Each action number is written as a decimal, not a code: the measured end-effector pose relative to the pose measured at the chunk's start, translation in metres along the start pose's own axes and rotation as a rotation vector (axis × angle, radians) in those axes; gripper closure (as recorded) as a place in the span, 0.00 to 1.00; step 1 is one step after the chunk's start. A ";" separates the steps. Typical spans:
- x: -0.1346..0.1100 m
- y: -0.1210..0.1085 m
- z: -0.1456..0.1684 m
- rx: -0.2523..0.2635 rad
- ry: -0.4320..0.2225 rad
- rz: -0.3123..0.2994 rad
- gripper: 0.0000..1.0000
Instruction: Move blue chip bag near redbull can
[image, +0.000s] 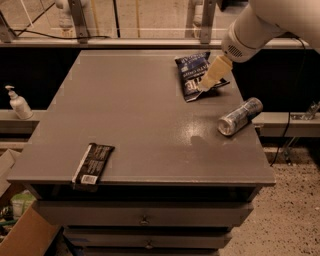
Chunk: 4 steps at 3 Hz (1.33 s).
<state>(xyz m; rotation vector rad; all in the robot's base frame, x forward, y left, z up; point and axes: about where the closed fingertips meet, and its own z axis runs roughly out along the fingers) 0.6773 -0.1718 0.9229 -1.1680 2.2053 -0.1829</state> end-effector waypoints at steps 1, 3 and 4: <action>0.022 0.012 -0.012 -0.003 -0.002 0.034 0.00; 0.069 0.027 -0.050 0.004 -0.001 0.094 0.00; 0.061 0.038 -0.048 -0.016 -0.021 0.072 0.00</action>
Offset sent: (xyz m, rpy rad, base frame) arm -0.0780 -0.0501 -0.0050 0.0645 0.0086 -0.0793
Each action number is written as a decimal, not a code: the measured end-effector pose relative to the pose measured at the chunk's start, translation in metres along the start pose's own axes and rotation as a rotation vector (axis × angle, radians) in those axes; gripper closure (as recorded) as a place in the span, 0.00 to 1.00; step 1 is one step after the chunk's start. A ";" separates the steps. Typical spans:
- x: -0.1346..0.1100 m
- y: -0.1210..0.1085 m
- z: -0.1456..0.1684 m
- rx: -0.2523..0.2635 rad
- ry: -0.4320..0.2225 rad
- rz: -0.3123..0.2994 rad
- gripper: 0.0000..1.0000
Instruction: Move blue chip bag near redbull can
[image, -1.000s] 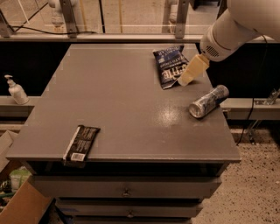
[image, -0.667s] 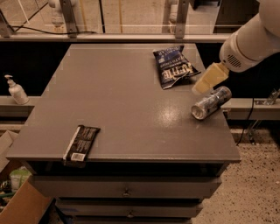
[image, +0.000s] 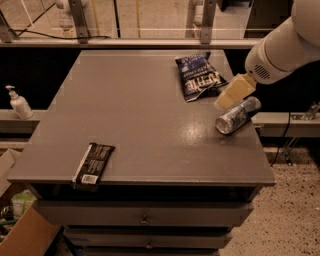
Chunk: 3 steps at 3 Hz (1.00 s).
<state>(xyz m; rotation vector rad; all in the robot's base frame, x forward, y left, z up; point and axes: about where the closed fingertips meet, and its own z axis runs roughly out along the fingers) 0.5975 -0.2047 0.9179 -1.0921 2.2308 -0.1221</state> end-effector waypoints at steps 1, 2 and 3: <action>-0.028 0.021 0.021 -0.059 -0.042 -0.023 0.00; -0.054 0.024 0.047 -0.105 -0.071 -0.022 0.00; -0.074 0.017 0.071 -0.131 -0.093 0.008 0.00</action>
Offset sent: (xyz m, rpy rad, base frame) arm 0.0714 0.0963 -0.0272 0.1405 0.0417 0.1346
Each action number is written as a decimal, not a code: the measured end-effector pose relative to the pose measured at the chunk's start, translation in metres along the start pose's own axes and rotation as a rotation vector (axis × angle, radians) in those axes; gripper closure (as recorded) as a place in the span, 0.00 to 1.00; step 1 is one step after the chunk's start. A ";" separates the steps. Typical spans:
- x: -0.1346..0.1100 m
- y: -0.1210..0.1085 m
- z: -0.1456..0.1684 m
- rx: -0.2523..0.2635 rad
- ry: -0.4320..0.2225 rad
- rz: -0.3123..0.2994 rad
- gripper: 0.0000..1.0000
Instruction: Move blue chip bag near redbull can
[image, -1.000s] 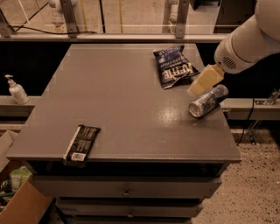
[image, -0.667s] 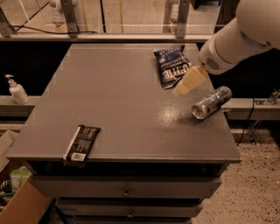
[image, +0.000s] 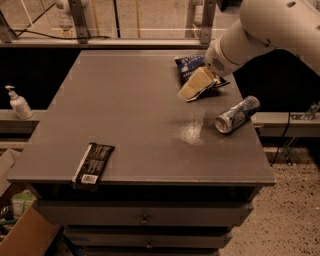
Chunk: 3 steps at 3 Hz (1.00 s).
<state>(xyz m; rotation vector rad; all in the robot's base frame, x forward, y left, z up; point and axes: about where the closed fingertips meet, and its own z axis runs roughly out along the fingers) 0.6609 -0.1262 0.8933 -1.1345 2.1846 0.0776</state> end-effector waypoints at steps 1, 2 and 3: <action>-0.004 -0.015 0.021 0.012 0.003 0.037 0.00; 0.000 -0.037 0.034 0.046 0.016 0.078 0.00; 0.008 -0.053 0.042 0.071 0.036 0.110 0.00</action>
Offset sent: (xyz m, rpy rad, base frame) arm 0.0709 -0.0327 -0.0226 0.0086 -0.0055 -0.1696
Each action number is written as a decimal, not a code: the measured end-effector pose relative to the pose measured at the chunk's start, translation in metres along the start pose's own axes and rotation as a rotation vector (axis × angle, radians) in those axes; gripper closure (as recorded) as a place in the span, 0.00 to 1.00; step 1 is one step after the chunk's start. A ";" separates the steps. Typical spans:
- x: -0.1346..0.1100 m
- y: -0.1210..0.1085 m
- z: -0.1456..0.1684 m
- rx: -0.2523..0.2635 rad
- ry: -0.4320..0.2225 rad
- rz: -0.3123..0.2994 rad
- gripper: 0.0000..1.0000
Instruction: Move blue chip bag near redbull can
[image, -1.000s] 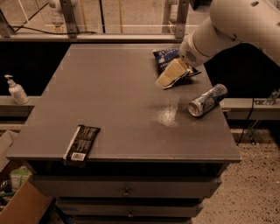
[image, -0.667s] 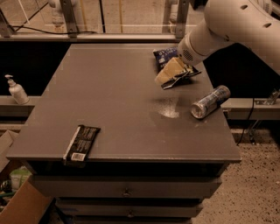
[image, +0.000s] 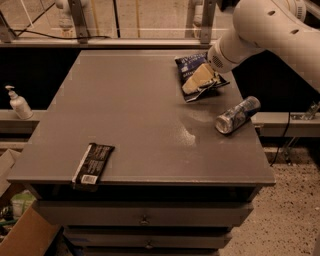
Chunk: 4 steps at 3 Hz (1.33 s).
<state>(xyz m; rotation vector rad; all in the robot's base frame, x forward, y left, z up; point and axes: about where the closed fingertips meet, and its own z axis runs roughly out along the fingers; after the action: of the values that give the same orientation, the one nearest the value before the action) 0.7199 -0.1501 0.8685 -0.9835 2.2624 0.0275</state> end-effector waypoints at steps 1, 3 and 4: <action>0.002 -0.005 0.003 0.009 0.005 0.007 0.14; 0.012 -0.004 0.003 0.009 0.020 0.006 0.61; 0.017 -0.004 -0.001 0.013 0.025 0.002 0.83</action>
Offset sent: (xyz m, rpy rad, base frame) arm -0.0004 -0.0121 -0.0075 -0.0110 0.0081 -0.0228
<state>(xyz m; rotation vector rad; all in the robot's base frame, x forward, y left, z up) 0.7139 -0.1642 0.8606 -0.9795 2.2841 0.0014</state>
